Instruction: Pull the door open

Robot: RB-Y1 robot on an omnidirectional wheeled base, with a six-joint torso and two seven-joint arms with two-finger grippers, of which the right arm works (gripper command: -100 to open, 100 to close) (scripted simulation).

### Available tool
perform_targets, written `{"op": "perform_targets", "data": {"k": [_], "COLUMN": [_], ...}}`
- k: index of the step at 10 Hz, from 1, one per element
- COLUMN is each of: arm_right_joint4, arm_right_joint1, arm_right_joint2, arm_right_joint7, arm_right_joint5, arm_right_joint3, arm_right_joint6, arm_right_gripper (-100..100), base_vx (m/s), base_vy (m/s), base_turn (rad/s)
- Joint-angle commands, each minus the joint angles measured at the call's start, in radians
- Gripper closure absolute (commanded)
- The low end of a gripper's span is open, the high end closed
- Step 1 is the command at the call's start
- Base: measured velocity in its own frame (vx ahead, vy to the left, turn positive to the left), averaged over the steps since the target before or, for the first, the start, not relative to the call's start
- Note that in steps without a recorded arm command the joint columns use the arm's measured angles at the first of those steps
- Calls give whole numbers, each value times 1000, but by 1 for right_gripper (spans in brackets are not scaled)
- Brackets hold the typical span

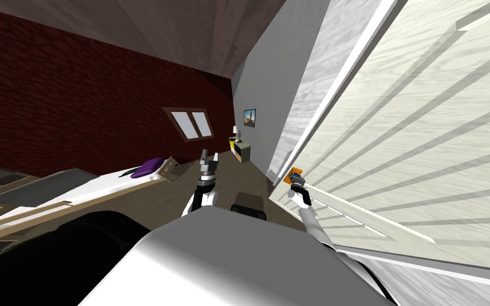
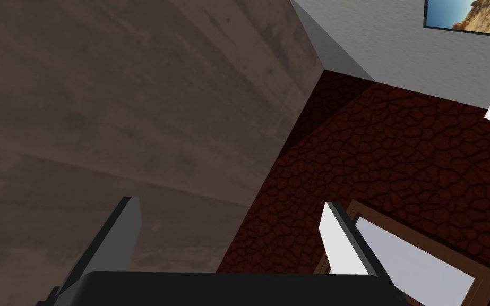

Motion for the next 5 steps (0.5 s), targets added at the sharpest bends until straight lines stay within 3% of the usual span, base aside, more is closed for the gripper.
{"op": "perform_targets", "data": {"k": [1, 5], "arm_right_joint4": [-10, -30], "arm_right_joint1": [10, 25], "arm_right_joint2": [0, -19], "arm_right_joint7": [-8, -38], "arm_right_joint5": [1, 3], "arm_right_joint3": [16, 58], "arm_right_joint6": [5, 8], "arm_right_gripper": [100, 100], "base_vx": [-231, -224], "base_vy": [-38, -32], "base_turn": [107, 118]}}
